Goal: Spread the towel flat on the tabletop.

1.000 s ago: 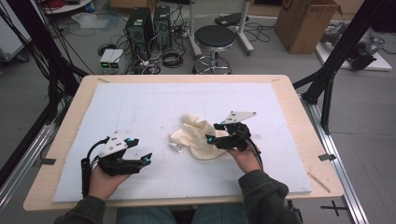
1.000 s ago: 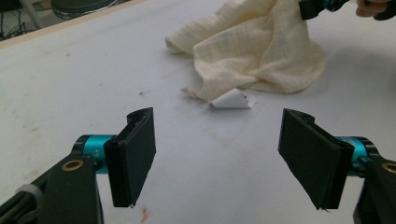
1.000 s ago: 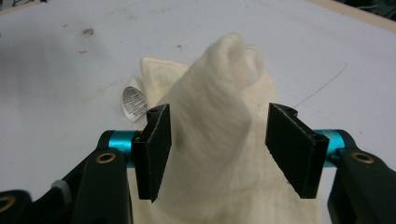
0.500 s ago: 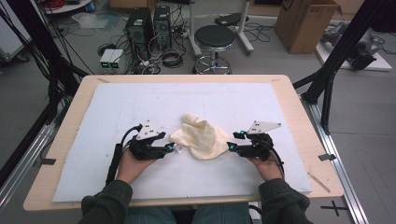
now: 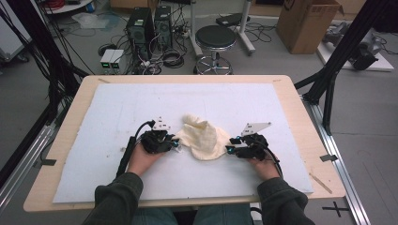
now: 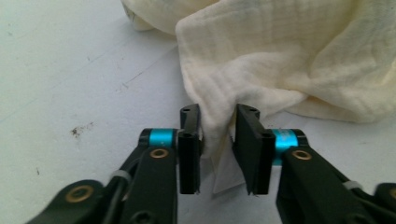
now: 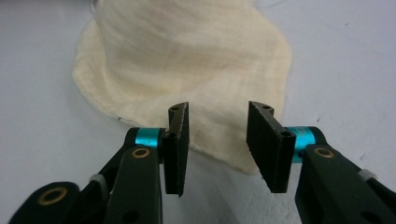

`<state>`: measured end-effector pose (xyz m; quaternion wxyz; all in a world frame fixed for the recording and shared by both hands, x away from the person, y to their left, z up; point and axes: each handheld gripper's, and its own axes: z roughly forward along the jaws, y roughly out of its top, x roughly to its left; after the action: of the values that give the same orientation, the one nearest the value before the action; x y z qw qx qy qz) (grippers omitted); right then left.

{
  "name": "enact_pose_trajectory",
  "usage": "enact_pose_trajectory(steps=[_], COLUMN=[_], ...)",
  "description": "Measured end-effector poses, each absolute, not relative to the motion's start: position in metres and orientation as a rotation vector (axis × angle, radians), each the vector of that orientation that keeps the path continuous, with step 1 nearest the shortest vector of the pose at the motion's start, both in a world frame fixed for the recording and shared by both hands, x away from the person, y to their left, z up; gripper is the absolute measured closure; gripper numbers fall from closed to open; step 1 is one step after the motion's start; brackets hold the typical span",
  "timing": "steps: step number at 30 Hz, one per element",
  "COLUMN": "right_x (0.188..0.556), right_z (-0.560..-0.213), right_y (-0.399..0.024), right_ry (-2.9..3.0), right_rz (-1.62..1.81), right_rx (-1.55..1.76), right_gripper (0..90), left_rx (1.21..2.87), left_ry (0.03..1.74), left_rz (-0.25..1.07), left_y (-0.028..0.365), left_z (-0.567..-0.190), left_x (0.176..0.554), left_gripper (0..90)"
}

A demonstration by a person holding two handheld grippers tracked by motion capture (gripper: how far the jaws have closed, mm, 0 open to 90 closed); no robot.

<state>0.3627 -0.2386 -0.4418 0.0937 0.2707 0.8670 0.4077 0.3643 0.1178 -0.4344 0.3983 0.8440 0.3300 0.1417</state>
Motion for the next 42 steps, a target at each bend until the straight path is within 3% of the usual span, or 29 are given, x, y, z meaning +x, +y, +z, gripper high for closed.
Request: enact_pose_trajectory(steps=[4,13,24,42], right_x=[0.362,0.363,0.356,0.310], right_z=[-0.445,-0.445,-0.436,-0.406], right_y=[-0.234,-0.232,-0.237,-0.235], right_ry=[2.595,2.625,2.576,2.533], right_rz=[1.181,1.206,1.264,1.358], right_rx=[0.768,0.736,0.734,0.609], right_gripper=[67.4,85.4,87.2,87.1], left_rx=[2.139,2.125,2.088,2.047], left_ry=[0.833,0.807,0.768,0.744], left_rz=[0.356,0.340,0.376,0.412], left_y=[0.119,0.124,0.141,0.178], left_z=[-0.434,-0.428,-0.406,-0.396], left_x=[0.365,0.361,0.337,0.277], left_gripper=[82.4,85.5,85.4,85.2])
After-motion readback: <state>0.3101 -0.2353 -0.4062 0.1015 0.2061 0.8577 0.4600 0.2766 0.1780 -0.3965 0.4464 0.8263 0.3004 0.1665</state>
